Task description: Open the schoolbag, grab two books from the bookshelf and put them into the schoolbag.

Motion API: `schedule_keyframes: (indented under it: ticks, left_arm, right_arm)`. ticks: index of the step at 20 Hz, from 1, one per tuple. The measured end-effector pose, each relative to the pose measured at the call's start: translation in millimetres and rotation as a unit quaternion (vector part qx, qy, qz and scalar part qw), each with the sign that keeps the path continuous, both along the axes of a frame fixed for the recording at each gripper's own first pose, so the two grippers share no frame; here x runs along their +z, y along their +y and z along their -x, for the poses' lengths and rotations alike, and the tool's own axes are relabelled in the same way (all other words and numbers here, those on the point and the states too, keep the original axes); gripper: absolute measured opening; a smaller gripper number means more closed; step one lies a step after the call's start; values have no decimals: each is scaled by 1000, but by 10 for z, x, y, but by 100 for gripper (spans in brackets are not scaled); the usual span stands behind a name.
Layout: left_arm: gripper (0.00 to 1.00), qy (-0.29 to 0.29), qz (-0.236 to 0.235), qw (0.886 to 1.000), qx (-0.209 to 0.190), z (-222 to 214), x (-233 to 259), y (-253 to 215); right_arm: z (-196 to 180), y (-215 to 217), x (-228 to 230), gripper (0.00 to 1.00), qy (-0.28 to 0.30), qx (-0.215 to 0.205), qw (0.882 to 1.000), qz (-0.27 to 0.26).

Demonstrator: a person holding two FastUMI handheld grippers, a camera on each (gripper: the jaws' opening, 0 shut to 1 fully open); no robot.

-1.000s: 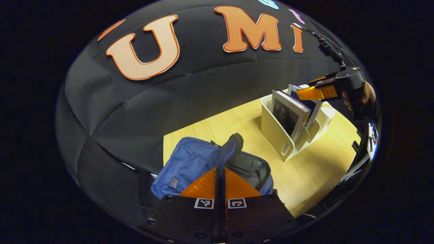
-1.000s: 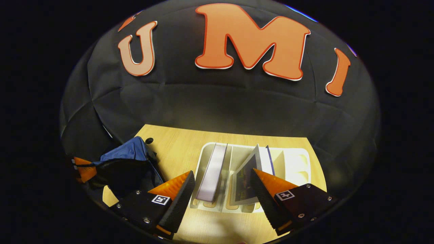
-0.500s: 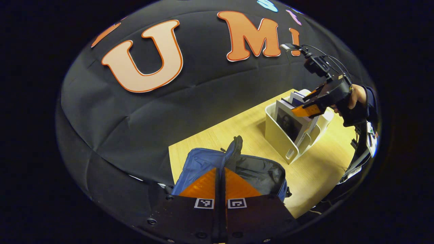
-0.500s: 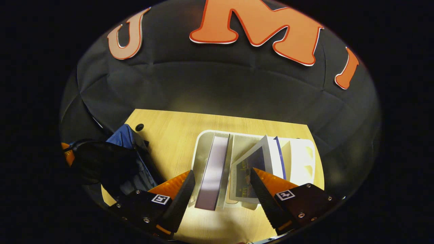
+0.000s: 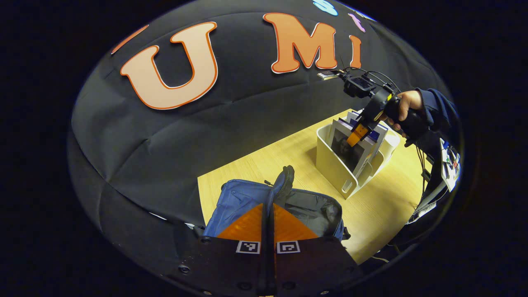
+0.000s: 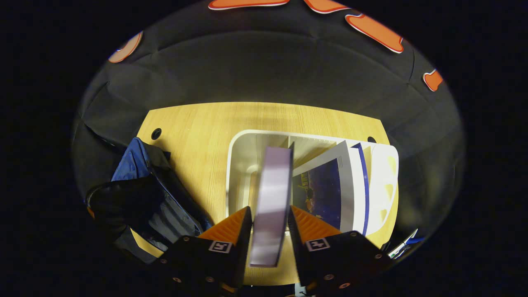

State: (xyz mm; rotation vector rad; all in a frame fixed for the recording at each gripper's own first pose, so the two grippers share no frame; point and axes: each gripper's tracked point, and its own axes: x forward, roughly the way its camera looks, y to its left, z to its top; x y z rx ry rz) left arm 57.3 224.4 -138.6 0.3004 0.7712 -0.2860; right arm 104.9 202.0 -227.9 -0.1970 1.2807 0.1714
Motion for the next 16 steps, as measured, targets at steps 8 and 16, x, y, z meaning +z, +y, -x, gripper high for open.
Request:
schedule_keyframes:
  ticks: [8, 16]
  left_arm:
    - [0, 2, 19, 1000, 2, 57, -88, -23]
    - [0, 2, 11, 1000, 1, 44, -55, -42]
  right_arm:
    - [140, 18, 89, 28, 79, 10, 997, -17]
    - [122, -160, 744, 24, 57, 4, 995, -87]
